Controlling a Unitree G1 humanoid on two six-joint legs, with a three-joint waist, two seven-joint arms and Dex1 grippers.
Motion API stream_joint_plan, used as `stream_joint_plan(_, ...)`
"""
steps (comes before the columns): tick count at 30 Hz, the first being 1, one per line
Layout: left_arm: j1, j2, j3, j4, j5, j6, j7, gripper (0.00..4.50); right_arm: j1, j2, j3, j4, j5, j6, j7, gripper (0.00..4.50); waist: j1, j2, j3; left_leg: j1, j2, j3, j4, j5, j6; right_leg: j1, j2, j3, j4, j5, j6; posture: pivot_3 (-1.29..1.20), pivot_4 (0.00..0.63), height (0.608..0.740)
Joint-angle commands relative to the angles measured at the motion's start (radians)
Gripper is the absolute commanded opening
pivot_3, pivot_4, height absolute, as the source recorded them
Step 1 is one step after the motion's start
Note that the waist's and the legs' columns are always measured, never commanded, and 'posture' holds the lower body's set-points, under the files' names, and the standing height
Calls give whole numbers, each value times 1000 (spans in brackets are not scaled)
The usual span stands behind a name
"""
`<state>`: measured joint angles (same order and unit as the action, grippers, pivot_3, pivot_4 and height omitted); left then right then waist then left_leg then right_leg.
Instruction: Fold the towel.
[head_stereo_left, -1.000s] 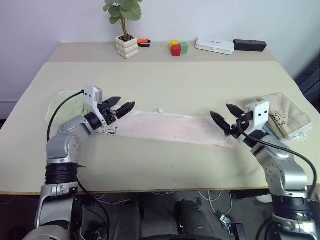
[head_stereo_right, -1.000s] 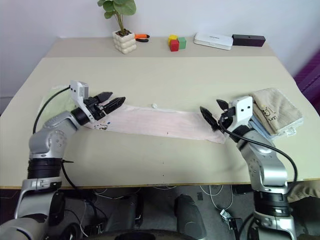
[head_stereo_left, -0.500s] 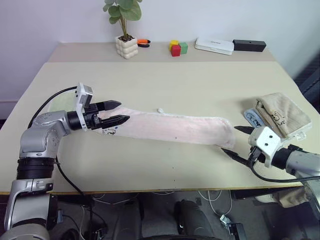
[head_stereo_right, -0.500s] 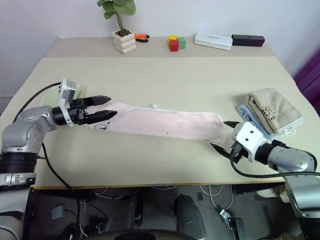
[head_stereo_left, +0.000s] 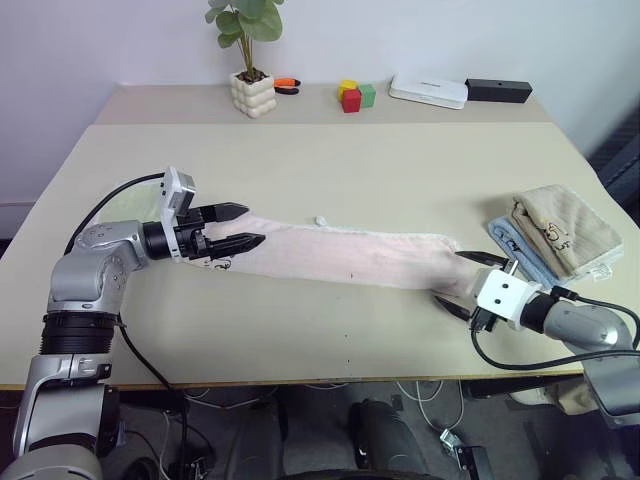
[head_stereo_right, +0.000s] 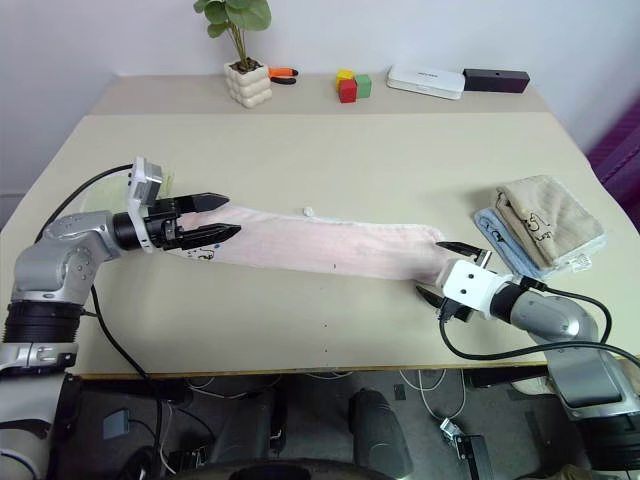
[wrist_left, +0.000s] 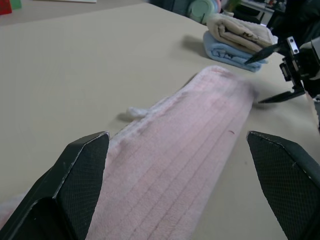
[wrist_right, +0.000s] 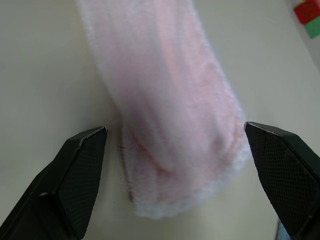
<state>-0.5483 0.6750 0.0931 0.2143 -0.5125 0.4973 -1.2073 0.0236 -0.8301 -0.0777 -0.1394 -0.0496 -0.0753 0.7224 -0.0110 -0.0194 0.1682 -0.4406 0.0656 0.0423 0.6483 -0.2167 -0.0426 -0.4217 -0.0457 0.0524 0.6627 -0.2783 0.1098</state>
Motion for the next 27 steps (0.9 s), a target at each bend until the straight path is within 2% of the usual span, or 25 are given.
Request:
stream_joint_plan(1,2,6,22,-41,-10,-7,11,4500,-23,-7,7,19,-36,-33,-16,4477,0,0,0,0,0,0,0,0,0,0,0,0,0,0,0,0,150,740)
stream_joint_plan(8,9,6,21,-52,-8,-10,26,4500,-56,-26,46,83,-178,-103,-84,4477,0,0,0,0,0,0,0,0,0,0,0,0,0,0,0,0,150,740)
stream_joint_plan(9,9,4,21,-53,-10,-8,27,4500,-58,-25,49,87,-188,-112,-89,4239,0,0,0,0,0,0,0,0,0,0,0,0,0,0,0,0,150,740)
stream_joint_plan(11,9,3,19,-57,-10,-7,30,4500,-64,-31,55,97,-222,-126,-105,3626,0,0,0,0,0,0,0,0,0,0,0,0,0,0,0,0,150,740)
stream_joint_plan(18,1,0,15,-50,-10,-9,29,4500,-58,-78,58,122,-290,-218,-134,27,0,0,0,0,0,0,0,0,0,0,0,0,0,0,0,0,150,740)
stream_joint_plan(23,-3,-10,10,-49,-8,-11,31,4500,-55,-111,60,129,-317,-270,-136,27,0,0,0,0,0,0,0,0,0,0,0,0,0,0,0,0,150,740)
stream_joint_plan(27,-2,-13,10,-51,-8,-10,30,4500,-75,-156,69,153,-433,-357,-216,27,-1,0,0,0,0,0,0,0,0,0,0,0,0,0,0,0,150,740)
